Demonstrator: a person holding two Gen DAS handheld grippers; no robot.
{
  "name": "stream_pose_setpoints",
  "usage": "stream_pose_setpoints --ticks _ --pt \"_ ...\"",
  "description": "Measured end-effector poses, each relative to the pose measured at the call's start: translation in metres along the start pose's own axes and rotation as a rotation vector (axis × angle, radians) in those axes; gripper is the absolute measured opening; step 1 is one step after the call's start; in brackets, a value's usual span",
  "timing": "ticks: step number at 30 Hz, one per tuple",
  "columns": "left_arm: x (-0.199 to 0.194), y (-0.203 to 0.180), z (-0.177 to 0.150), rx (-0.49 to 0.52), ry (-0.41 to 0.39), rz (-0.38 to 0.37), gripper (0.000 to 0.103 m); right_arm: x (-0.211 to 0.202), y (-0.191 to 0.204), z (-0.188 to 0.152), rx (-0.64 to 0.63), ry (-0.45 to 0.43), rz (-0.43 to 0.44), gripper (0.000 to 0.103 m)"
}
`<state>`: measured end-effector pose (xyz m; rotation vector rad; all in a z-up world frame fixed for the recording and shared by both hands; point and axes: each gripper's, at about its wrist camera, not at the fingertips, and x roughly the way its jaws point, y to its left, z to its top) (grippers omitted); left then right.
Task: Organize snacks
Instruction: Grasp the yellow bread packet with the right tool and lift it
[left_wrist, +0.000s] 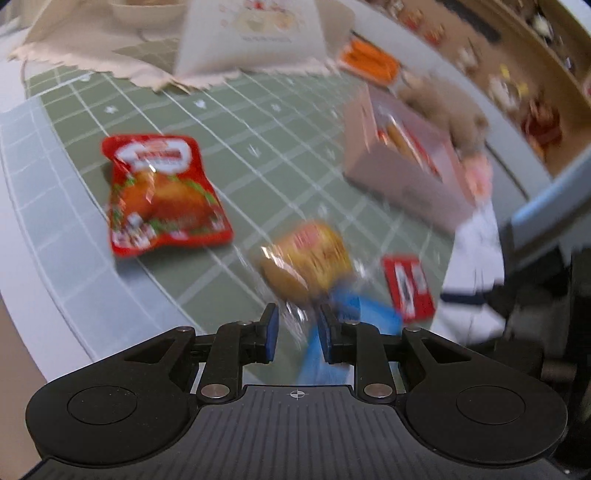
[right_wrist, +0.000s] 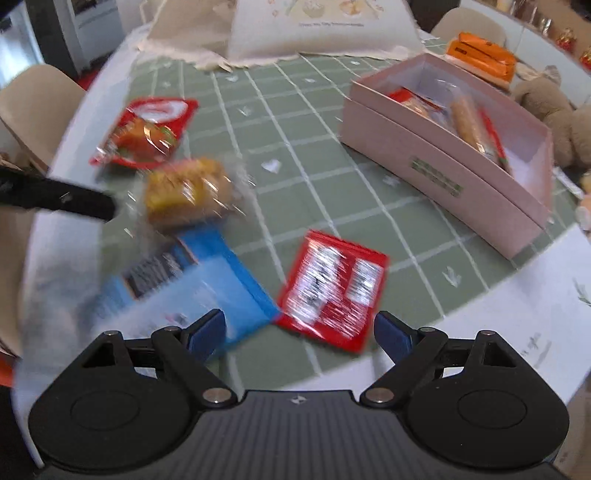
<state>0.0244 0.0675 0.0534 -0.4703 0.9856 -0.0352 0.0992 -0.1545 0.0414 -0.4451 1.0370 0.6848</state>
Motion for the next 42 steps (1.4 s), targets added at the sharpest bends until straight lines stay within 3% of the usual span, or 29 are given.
stream_pose_setpoints --ticks 8,13,16,20,26,30,34,39,41,42 --pt "0.018 -0.027 -0.014 0.069 0.054 -0.01 0.026 -0.012 -0.037 -0.011 0.162 -0.031 0.023 0.088" --pt "0.026 -0.042 -0.014 0.084 0.085 -0.07 0.027 -0.007 -0.045 0.001 0.264 -0.06 0.022 0.088" --pt "0.013 -0.043 -0.006 0.097 0.021 -0.088 0.027 -0.004 -0.041 0.006 0.285 -0.059 0.044 0.088" --pt "-0.011 -0.024 0.015 0.042 -0.113 -0.009 0.027 -0.015 -0.026 0.007 0.23 -0.079 0.056 0.088" --pt "-0.025 -0.002 0.02 0.007 -0.159 0.23 0.027 -0.024 -0.005 0.038 0.209 -0.082 0.211 0.088" --pt "-0.033 0.014 0.011 -0.048 -0.156 0.239 0.027 -0.008 0.014 0.066 0.259 -0.023 0.272 0.088" --pt "-0.037 0.019 0.002 -0.085 -0.147 0.241 0.027 0.019 0.038 0.09 0.204 0.016 0.204 0.088" --pt "-0.038 0.018 -0.004 -0.079 -0.127 0.222 0.027 0.049 0.067 0.106 0.037 0.028 0.131 0.093" --pt "-0.037 0.016 -0.006 -0.074 -0.119 0.221 0.027 0.05 0.068 0.108 0.026 0.012 0.128 0.09" --pt "-0.036 0.016 -0.006 -0.071 -0.116 0.218 0.027 0.047 0.067 0.109 0.021 0.004 0.135 0.08"
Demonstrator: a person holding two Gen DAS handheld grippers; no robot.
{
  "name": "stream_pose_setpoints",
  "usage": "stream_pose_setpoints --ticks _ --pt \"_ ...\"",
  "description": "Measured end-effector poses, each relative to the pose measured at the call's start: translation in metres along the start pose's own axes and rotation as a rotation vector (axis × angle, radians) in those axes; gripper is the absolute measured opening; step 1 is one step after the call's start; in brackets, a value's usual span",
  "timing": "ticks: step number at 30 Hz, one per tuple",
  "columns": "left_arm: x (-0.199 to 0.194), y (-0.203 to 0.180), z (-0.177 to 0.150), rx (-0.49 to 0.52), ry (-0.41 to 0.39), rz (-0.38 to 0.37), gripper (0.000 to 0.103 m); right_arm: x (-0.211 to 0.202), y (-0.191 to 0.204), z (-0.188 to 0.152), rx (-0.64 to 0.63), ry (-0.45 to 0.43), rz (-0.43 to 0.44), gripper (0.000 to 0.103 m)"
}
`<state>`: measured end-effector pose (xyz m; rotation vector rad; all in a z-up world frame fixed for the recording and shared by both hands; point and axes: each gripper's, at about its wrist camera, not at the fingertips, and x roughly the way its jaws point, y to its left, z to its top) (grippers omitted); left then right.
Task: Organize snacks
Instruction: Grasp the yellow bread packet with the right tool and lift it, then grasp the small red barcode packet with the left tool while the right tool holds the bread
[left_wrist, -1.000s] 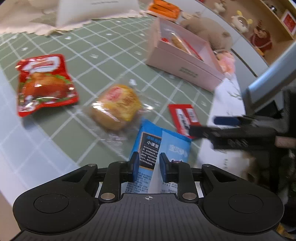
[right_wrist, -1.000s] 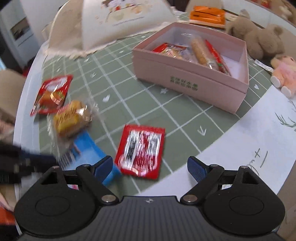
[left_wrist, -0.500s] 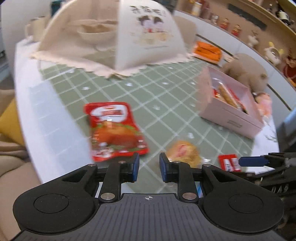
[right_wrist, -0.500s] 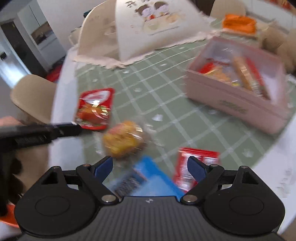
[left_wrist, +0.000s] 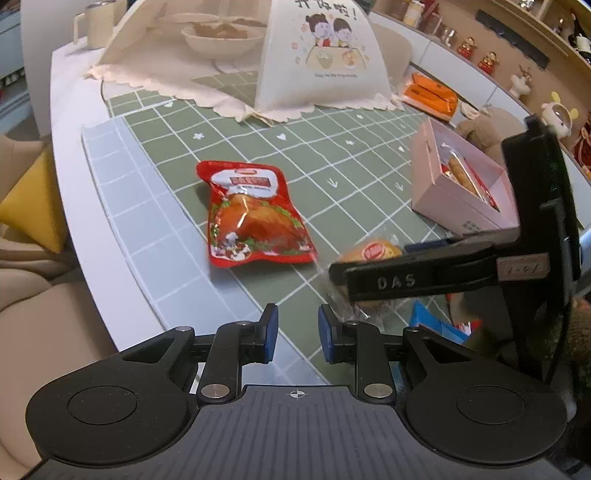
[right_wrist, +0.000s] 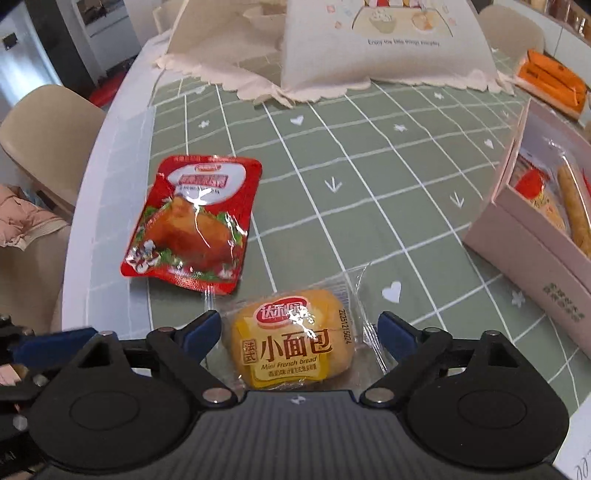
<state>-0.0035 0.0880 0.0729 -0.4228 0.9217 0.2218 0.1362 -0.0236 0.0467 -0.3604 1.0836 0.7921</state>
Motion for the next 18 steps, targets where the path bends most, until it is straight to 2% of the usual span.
stream_pose_setpoints --ticks 1,3,6,9,14,18 --pt "0.0 -0.001 -0.001 0.002 0.003 -0.003 0.027 -0.004 -0.001 0.0 -0.015 -0.013 0.011 0.072" --pt "0.003 -0.004 -0.001 0.006 0.014 -0.01 0.027 -0.015 -0.002 -0.001 -0.052 -0.031 -0.003 0.068" --pt "0.009 -0.01 0.0 0.013 0.032 -0.033 0.027 -0.035 -0.017 -0.007 -0.082 -0.074 -0.054 0.067" --pt "0.016 -0.02 0.002 0.033 0.055 -0.084 0.027 -0.052 -0.05 -0.015 -0.019 -0.09 -0.101 0.067" --pt "0.027 -0.058 -0.003 0.172 0.107 -0.178 0.027 -0.073 -0.11 -0.05 0.076 -0.09 -0.231 0.067" --pt "0.035 -0.102 -0.01 0.302 0.132 -0.244 0.027 -0.079 -0.141 -0.081 0.154 -0.065 -0.265 0.067"
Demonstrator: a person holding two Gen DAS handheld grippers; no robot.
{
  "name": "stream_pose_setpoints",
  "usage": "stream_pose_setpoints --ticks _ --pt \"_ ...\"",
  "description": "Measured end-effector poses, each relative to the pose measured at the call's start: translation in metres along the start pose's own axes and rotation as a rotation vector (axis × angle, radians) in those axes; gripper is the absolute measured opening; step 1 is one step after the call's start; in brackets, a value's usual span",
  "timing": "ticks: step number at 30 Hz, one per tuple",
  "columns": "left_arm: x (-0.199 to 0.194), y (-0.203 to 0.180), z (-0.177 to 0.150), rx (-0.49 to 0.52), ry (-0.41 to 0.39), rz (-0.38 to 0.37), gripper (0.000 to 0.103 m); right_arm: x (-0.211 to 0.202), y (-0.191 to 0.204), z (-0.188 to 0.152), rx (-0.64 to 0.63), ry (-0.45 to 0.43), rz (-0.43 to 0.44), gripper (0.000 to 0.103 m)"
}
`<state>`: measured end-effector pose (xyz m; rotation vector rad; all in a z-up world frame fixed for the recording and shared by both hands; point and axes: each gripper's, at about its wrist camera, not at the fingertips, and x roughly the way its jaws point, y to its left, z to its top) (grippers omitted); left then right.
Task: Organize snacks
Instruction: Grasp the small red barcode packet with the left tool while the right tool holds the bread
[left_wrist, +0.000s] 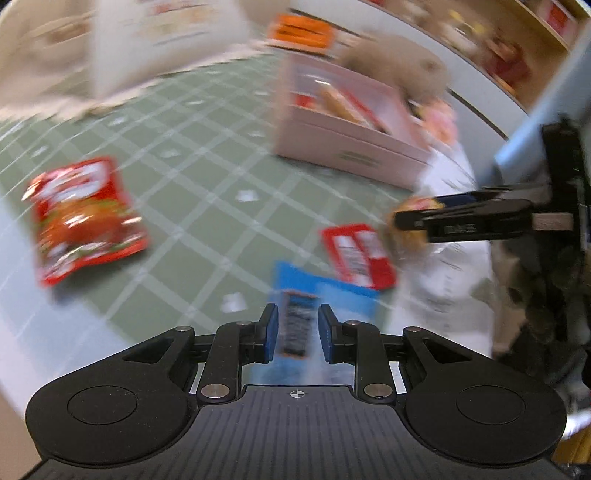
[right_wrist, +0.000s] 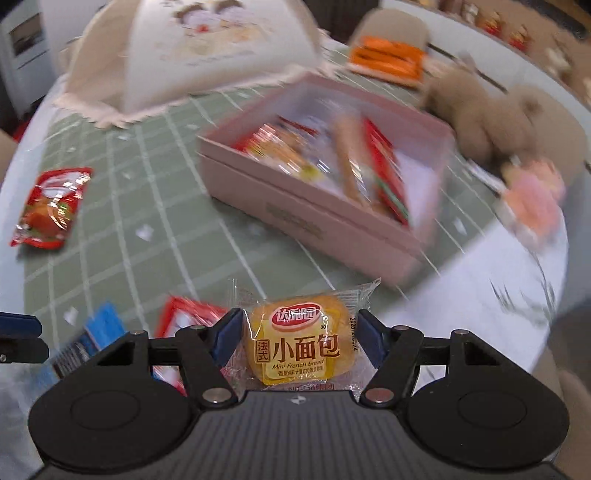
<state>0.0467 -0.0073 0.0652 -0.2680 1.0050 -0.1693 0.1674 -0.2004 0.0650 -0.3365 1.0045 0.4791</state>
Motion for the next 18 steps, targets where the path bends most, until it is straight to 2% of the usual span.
stream_pose_setpoints --ticks 4,8,10,12,18 --pt "0.021 -0.044 0.001 0.157 0.045 -0.046 0.027 0.005 -0.019 -0.017 0.068 0.012 0.001 0.071" --pt "0.042 -0.073 -0.011 0.317 0.12 0.018 0.027 0.006 -0.025 -0.027 0.08 0.0 0.011 0.077" --pt "0.045 -0.076 -0.017 0.358 0.128 0.038 0.027 0.007 -0.019 -0.032 0.053 -0.014 -0.009 0.08" --pt "0.044 -0.071 -0.017 0.357 0.131 0.052 0.029 0.01 -0.007 -0.031 0.032 -0.024 -0.01 0.082" --pt "0.033 -0.032 -0.011 0.274 0.115 0.176 0.029 0.012 0.029 -0.022 0.019 -0.035 0.085 0.084"
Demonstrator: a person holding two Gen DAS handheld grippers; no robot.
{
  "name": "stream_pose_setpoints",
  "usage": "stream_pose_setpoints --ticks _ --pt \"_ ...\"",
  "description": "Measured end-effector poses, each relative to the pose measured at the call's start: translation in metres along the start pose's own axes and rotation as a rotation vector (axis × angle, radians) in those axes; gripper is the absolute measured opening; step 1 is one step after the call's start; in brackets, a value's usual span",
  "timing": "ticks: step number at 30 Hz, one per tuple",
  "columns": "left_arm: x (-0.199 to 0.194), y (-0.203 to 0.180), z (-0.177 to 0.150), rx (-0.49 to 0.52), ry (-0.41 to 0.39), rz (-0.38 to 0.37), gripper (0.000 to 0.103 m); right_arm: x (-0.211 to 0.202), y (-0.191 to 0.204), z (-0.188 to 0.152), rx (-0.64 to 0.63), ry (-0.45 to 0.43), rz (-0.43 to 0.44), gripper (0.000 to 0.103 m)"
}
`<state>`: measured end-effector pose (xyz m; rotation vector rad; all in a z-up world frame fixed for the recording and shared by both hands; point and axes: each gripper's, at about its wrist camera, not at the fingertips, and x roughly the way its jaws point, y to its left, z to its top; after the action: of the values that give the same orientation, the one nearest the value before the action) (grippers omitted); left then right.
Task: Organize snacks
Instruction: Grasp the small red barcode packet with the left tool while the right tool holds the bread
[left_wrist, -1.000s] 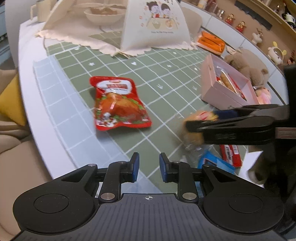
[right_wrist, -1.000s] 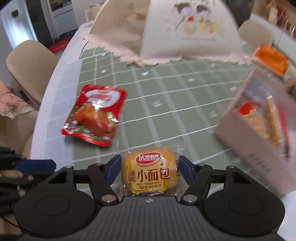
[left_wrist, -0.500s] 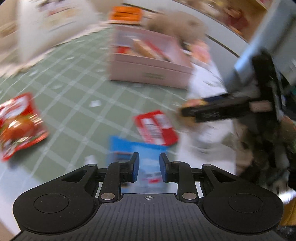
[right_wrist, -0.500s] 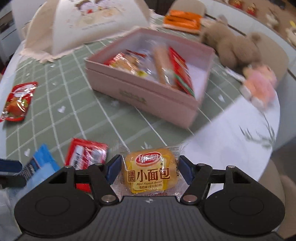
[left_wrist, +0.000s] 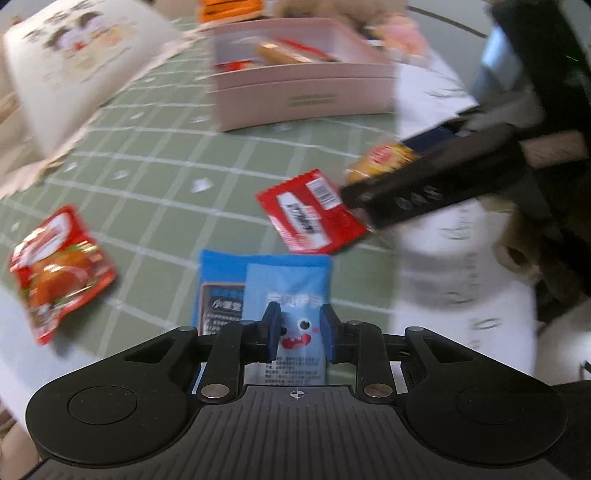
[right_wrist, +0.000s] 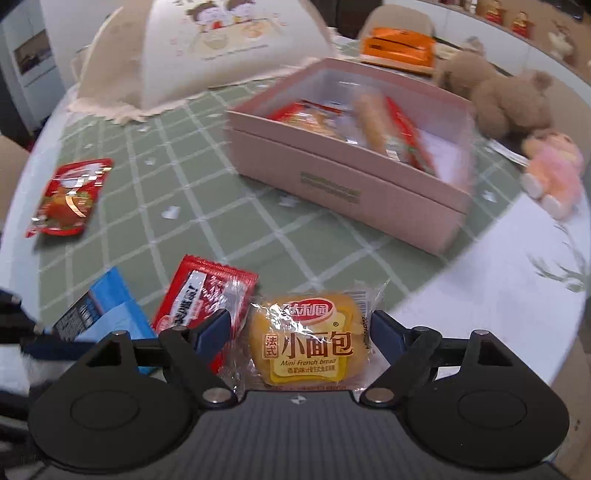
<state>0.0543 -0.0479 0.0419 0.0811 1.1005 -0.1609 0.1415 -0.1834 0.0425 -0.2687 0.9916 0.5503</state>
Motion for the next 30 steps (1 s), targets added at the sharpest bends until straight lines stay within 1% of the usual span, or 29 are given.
stream_pose_setpoints --ticks 2,3,4,5,9,10,11,13,15,16,17,20,23,25,26,27,29,30 --pt "-0.001 0.013 0.001 -0.034 0.004 0.032 0.029 0.001 0.009 0.002 -0.016 -0.001 0.034 0.084" --pt "-0.002 0.021 0.003 -0.067 0.004 0.039 0.028 0.001 0.013 0.002 -0.027 0.0 0.044 0.083" --pt "-0.004 0.03 0.005 -0.112 -0.002 0.028 0.027 0.0 0.015 0.002 -0.04 -0.001 0.044 0.083" --pt "-0.005 0.036 0.01 -0.16 -0.013 0.007 0.027 -0.001 0.017 0.001 -0.054 -0.002 0.036 0.083" --pt "-0.002 0.054 0.028 -0.375 -0.062 -0.129 0.028 -0.005 0.008 -0.007 -0.068 -0.006 -0.008 0.084" --pt "0.004 0.057 0.035 -0.419 -0.066 -0.151 0.028 -0.007 0.003 -0.009 -0.055 -0.004 -0.014 0.084" --pt "0.009 0.057 0.041 -0.44 -0.063 -0.149 0.028 -0.008 -0.002 -0.01 -0.041 -0.001 -0.013 0.084" --pt "0.02 0.046 0.056 -0.407 -0.052 -0.113 0.028 -0.012 -0.011 -0.014 -0.009 0.002 -0.011 0.084" --pt "0.028 0.03 0.065 -0.344 -0.044 -0.102 0.028 -0.016 -0.016 -0.02 -0.002 -0.004 -0.015 0.084" --pt "0.033 0.02 0.069 -0.295 -0.032 -0.099 0.028 -0.018 -0.017 -0.024 -0.003 -0.005 -0.021 0.084" --pt "0.035 0.011 0.07 -0.25 -0.022 -0.09 0.031 -0.019 -0.018 -0.027 -0.007 -0.008 -0.026 0.084" --pt "0.038 -0.015 0.071 -0.084 -0.036 -0.008 0.031 -0.027 -0.018 -0.036 -0.028 -0.027 -0.028 0.084" --pt "0.041 -0.019 0.07 0.01 -0.041 0.064 0.035 -0.036 -0.022 -0.04 -0.023 -0.066 0.009 0.084" --pt "0.039 -0.014 0.066 0.015 -0.041 0.077 0.043 -0.044 -0.025 -0.042 -0.01 -0.098 0.036 0.084" --pt "0.039 -0.009 0.066 0.005 -0.038 0.088 0.049 -0.048 -0.025 -0.043 -0.004 -0.11 0.043 0.084" --pt "0.039 -0.003 0.065 -0.007 -0.037 0.096 0.053 -0.051 -0.025 -0.044 -0.003 -0.115 0.044 0.084" --pt "0.039 0.009 0.065 -0.051 -0.033 0.098 0.053 -0.054 -0.025 -0.045 -0.01 -0.108 0.029 0.084" --pt "0.038 0.016 0.064 -0.095 -0.029 0.079 0.051 -0.056 -0.025 -0.046 -0.012 -0.103 0.027 0.084"
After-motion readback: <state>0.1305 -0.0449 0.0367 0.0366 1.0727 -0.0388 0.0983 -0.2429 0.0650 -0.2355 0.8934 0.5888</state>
